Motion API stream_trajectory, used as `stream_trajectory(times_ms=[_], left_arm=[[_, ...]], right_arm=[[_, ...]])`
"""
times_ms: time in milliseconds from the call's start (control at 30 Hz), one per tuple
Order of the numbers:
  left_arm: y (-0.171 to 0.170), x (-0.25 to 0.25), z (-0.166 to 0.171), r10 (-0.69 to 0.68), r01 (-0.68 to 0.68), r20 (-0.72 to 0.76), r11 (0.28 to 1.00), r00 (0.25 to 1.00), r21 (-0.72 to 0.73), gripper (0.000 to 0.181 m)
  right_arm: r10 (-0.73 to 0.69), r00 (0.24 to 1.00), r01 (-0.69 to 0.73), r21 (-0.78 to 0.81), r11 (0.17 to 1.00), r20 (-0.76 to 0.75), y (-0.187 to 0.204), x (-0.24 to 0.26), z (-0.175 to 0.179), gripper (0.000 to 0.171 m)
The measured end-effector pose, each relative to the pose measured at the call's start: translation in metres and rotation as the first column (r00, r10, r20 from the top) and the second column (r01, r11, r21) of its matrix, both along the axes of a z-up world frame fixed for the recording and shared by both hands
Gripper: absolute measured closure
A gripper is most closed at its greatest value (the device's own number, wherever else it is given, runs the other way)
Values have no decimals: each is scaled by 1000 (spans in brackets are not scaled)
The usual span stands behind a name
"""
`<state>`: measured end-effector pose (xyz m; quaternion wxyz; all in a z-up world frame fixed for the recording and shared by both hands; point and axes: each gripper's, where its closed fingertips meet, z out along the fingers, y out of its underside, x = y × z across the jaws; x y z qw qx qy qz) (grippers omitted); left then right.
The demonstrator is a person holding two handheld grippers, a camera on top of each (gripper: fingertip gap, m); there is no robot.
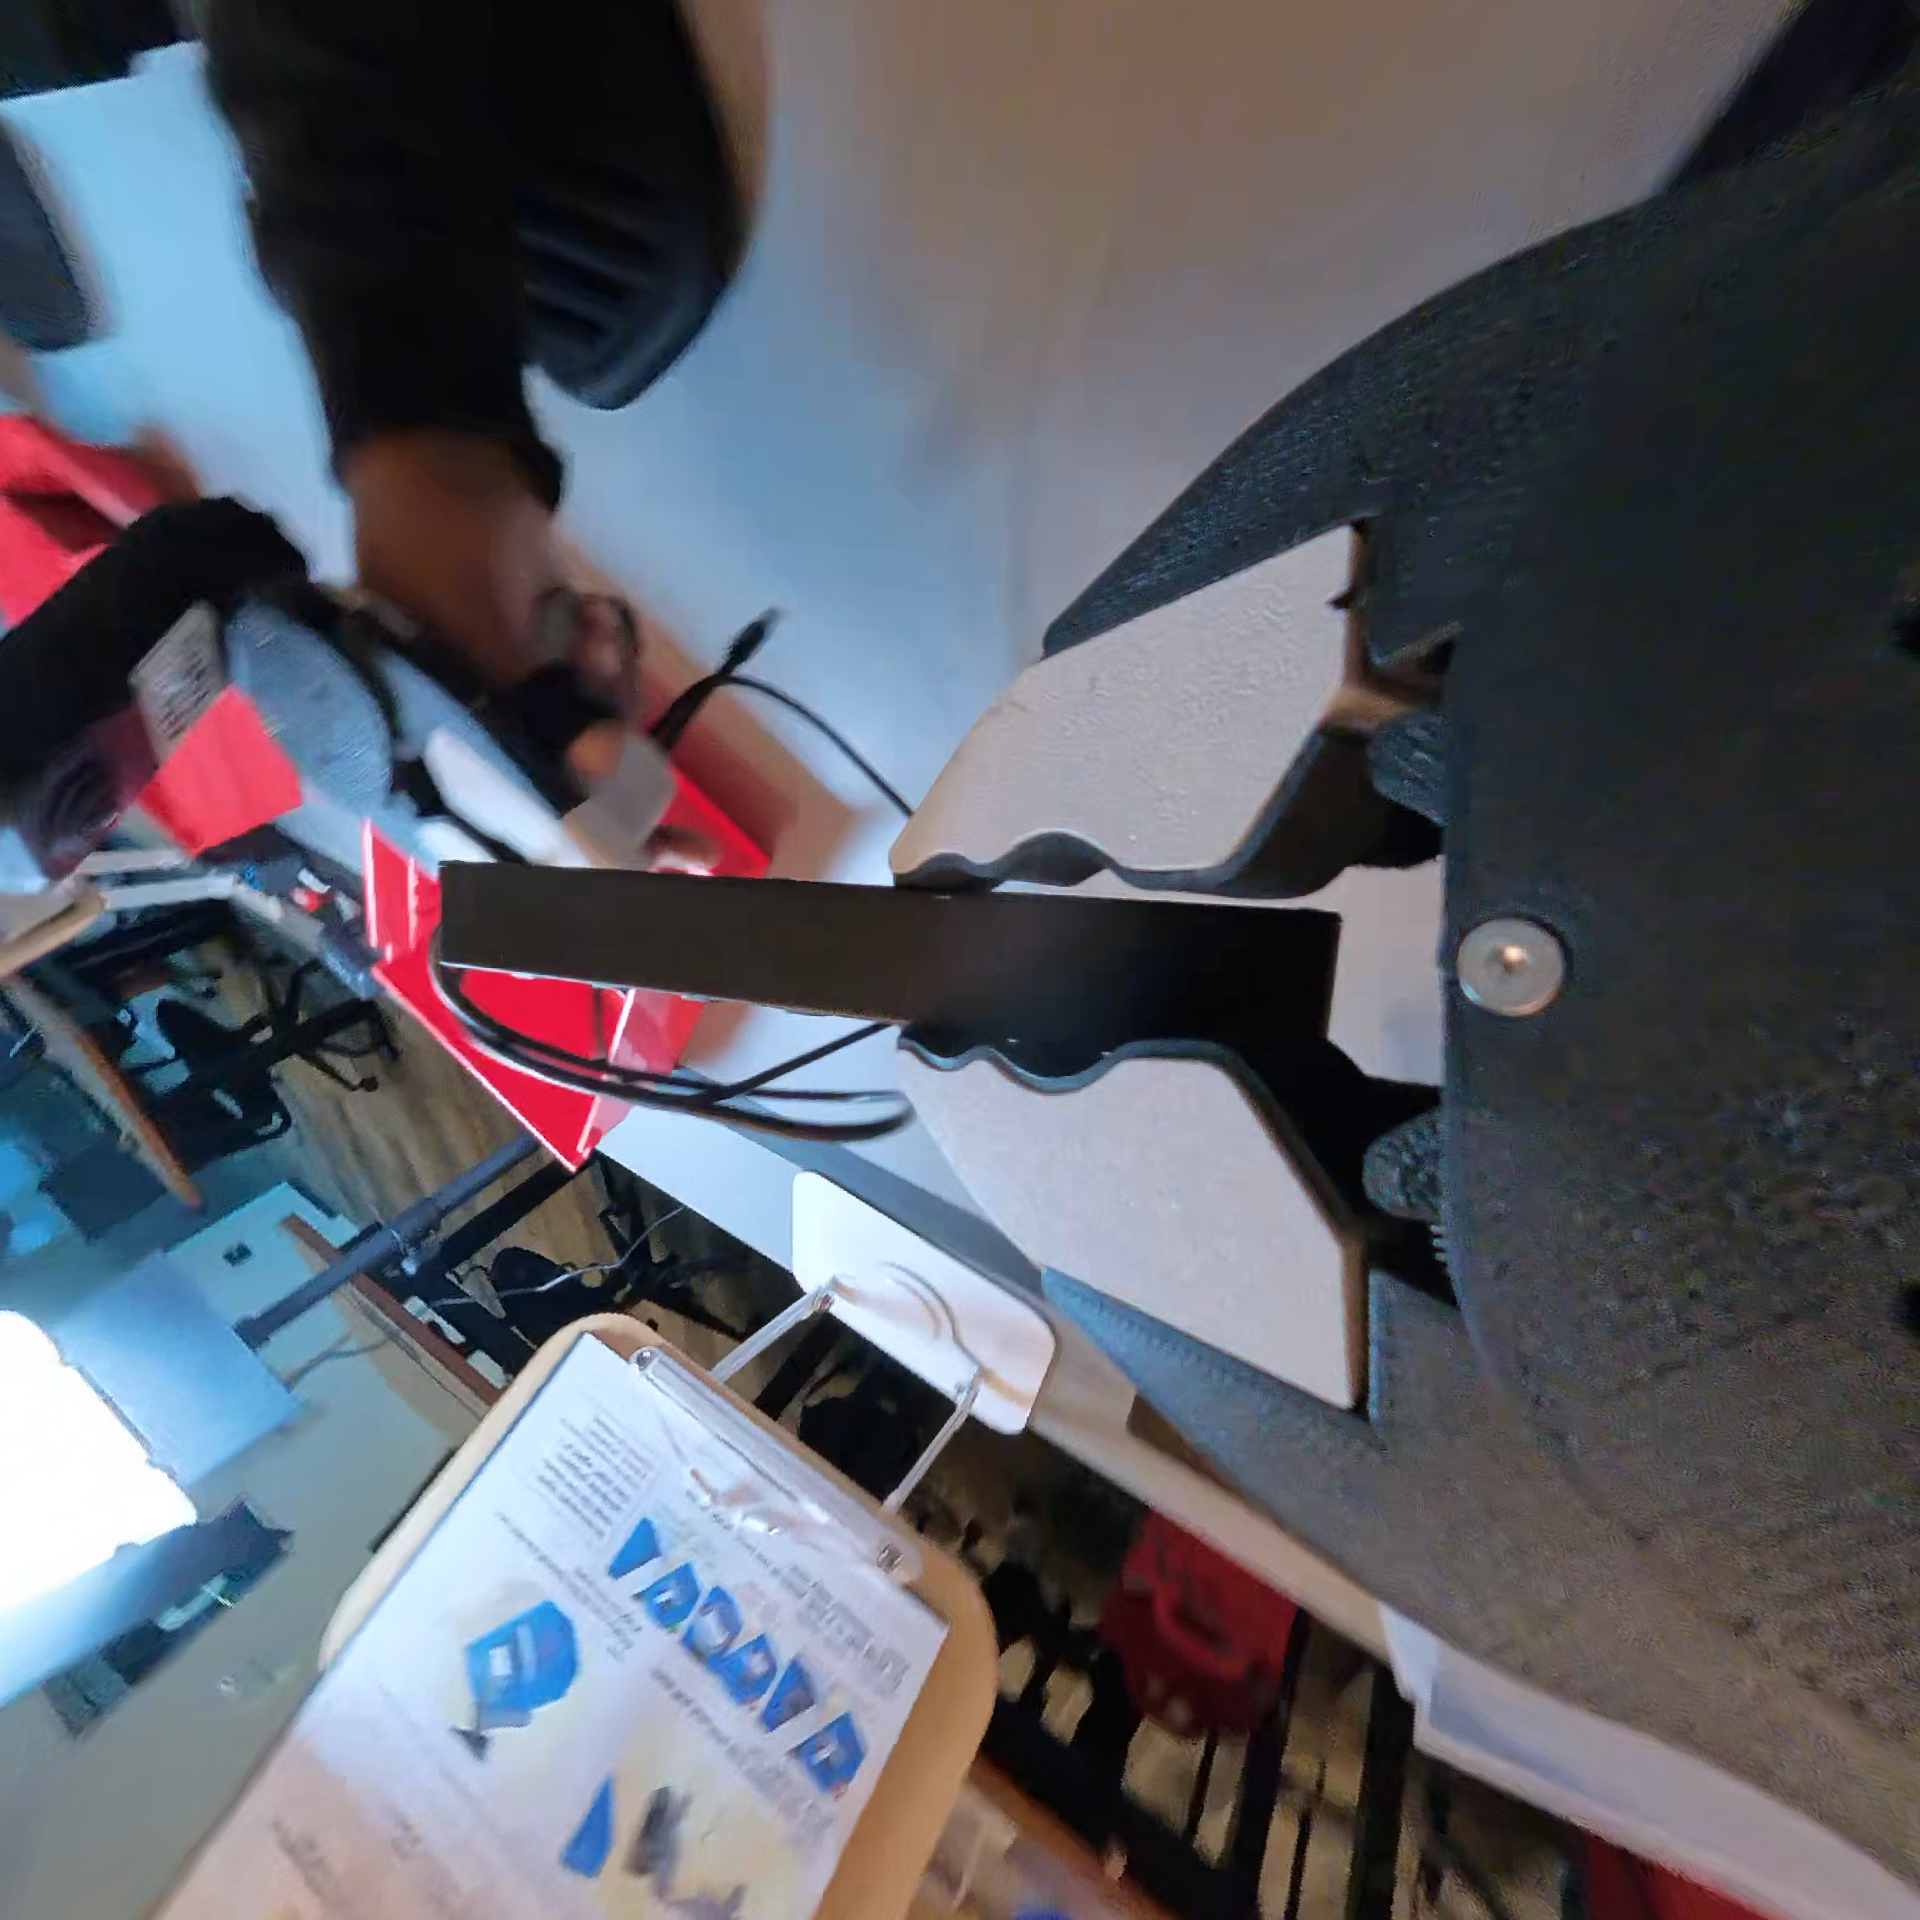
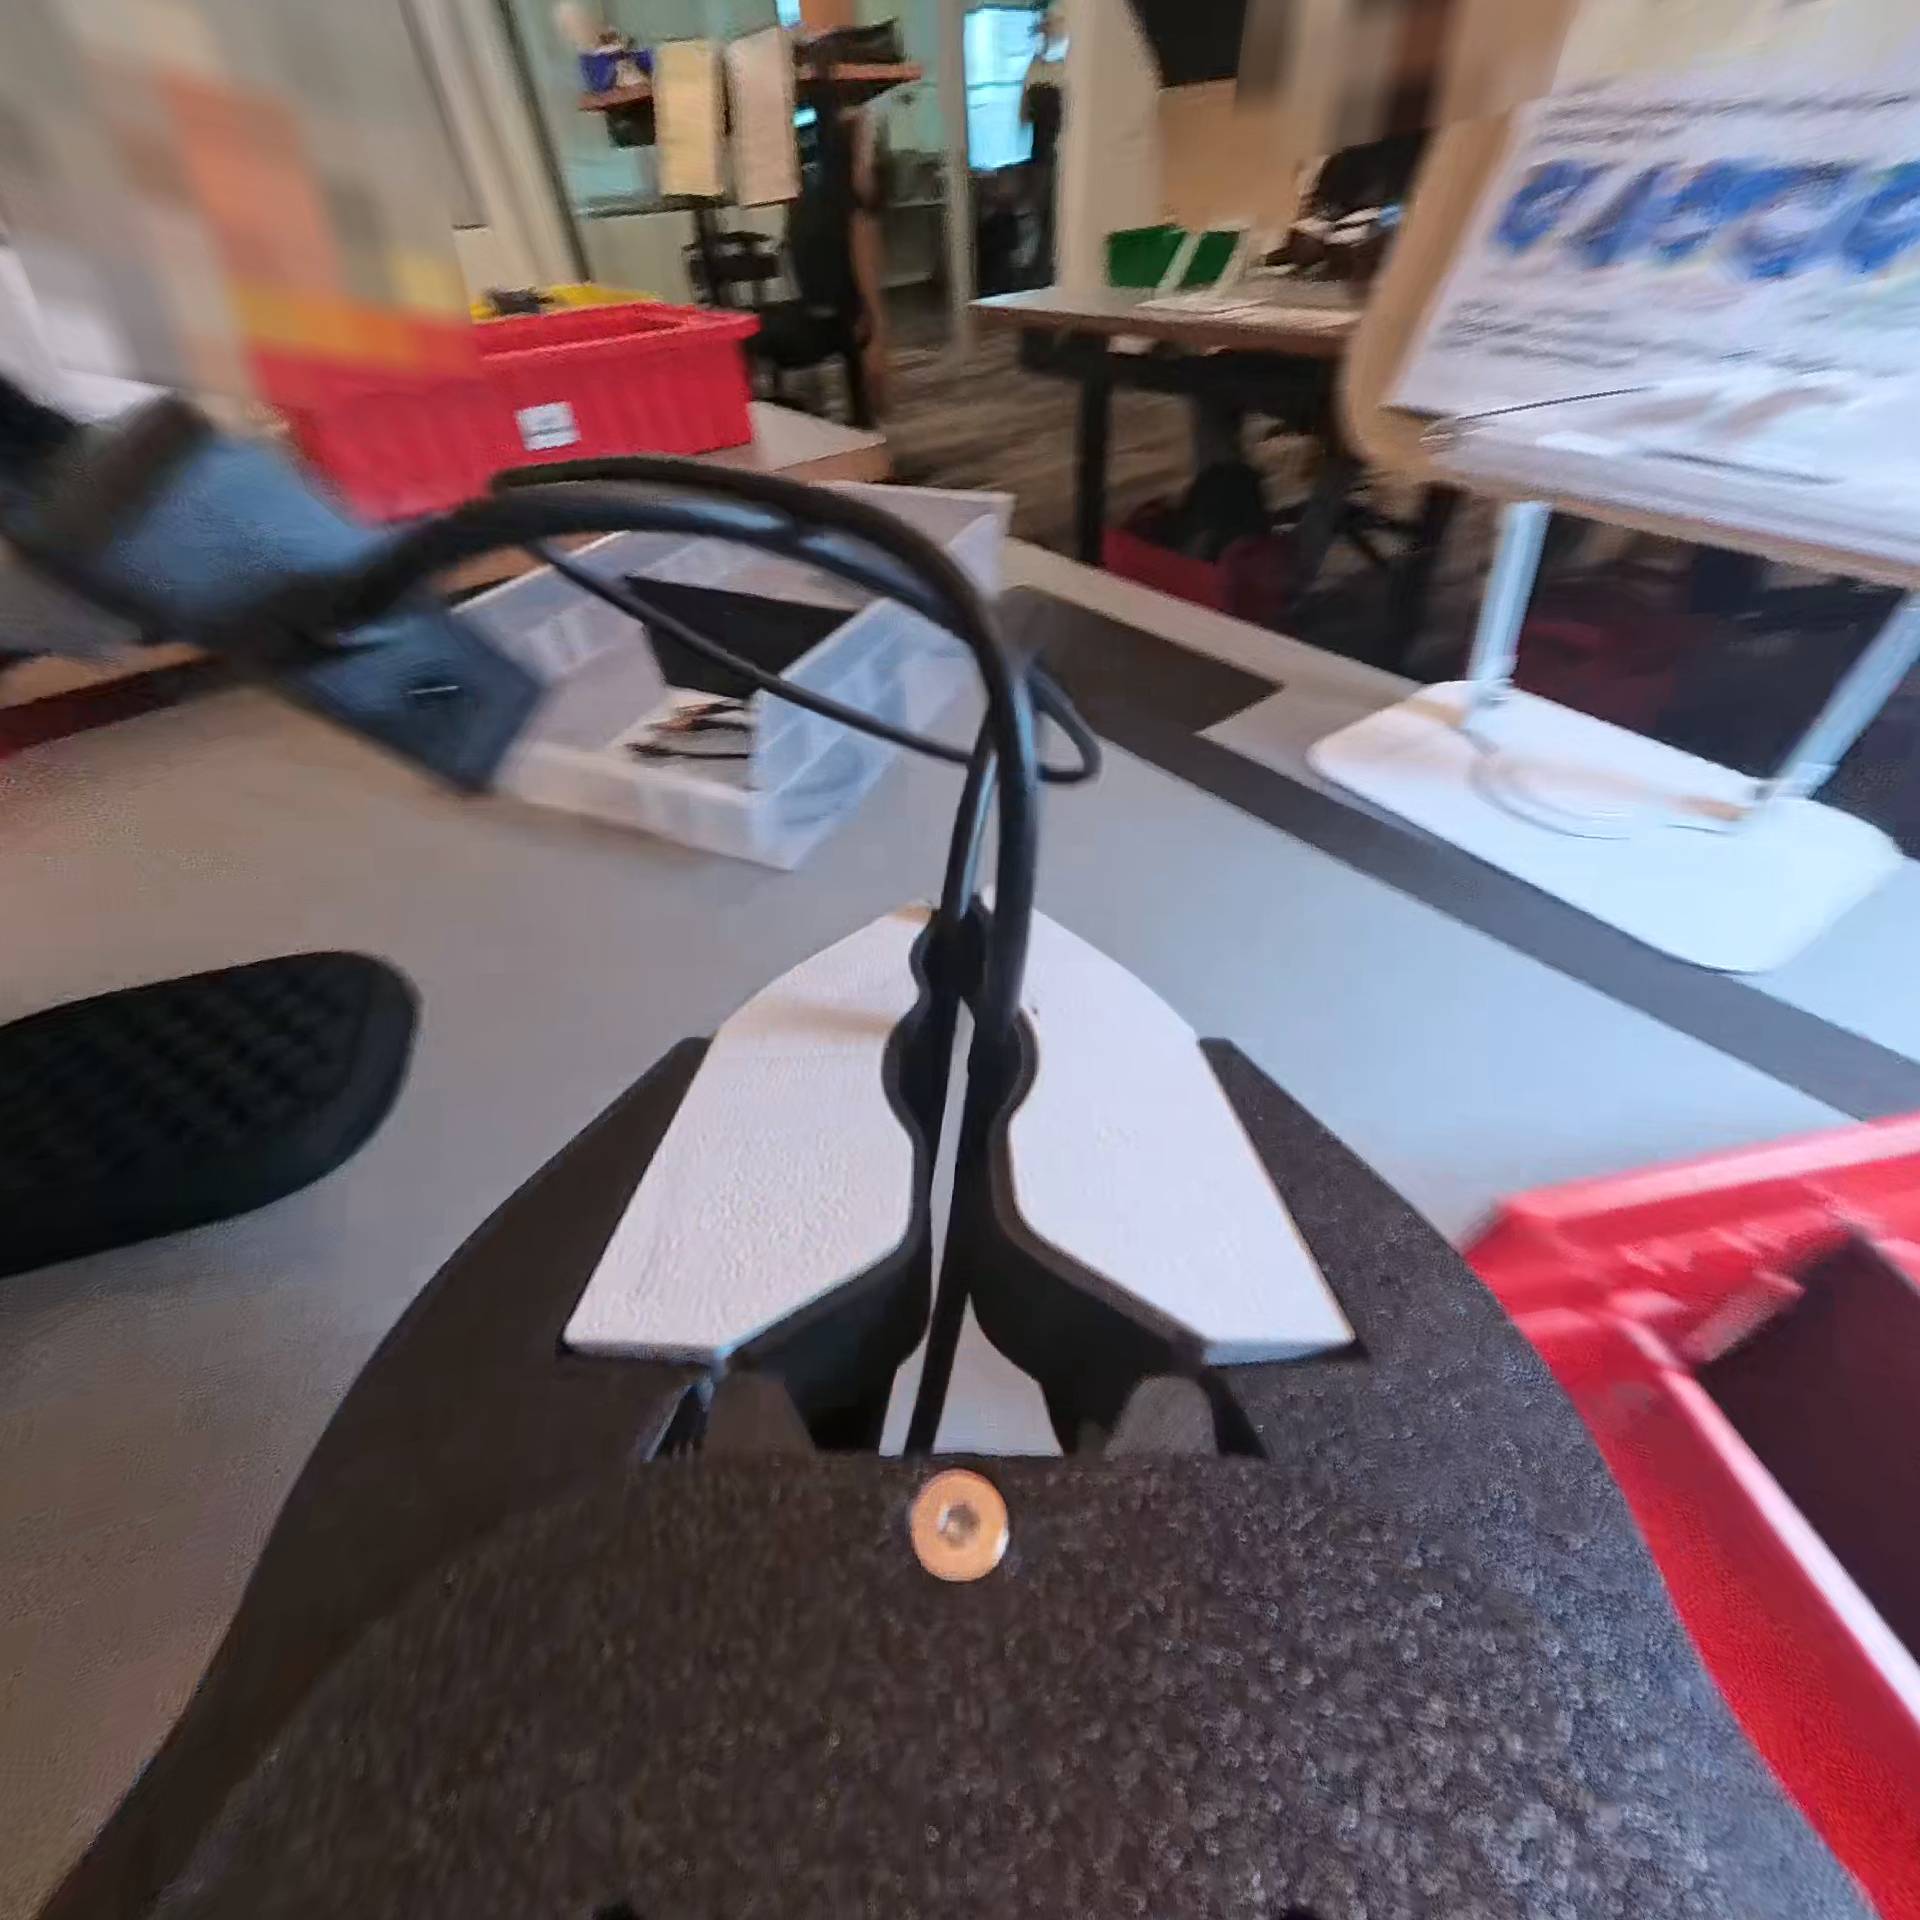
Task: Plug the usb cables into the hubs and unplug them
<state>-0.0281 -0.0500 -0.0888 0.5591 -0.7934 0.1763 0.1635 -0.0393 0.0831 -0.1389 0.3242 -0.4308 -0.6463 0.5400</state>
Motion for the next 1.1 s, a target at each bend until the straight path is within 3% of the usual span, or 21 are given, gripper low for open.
stream_trajectory(times_ms=[133,233,367,500,667,800,933,1033,1100], left_arm=[[20,-7,-13,56,-77,244,994,968,74,156],[37,-16,-34,148,-171,261,983,954,69,156],[51,-25,-50,308,-311,70,949,949,52,156],[54,-29,-61,406,-410,-282,911,869,47,155],[52,-30,-74,426,-466,-493,884,759,46,155],[57,-21,-86,372,-444,-625,895,686,45,155],[60,-9,-98,278,-370,-661,929,697,2,145],[59,-1,-103,210,-298,-606,953,767,-47,137],[57,7,-102,169,-229,-480,971,861,-71,130]], right_arm=[[77,994,-80,39,996,74,-39,-2,-24,170],[90,990,-84,-59,995,113,-54,-3,-32,167],[34,990,-17,-125,992,136,-56,-9,-43,161],[87,986,-41,-301,953,142,-59,-10,-40,154],[243,959,-144,-479,866,150,-74,-1,-35,119],[295,940,-131,-618,775,170,-72,-1,-34,112],[328,930,-126,-693,710,167,-62,0,-36,126],[369,917,-157,-712,684,152,-63,3,-36,130],[408,904,-196,-724,661,127,-66,7,-32,133]])
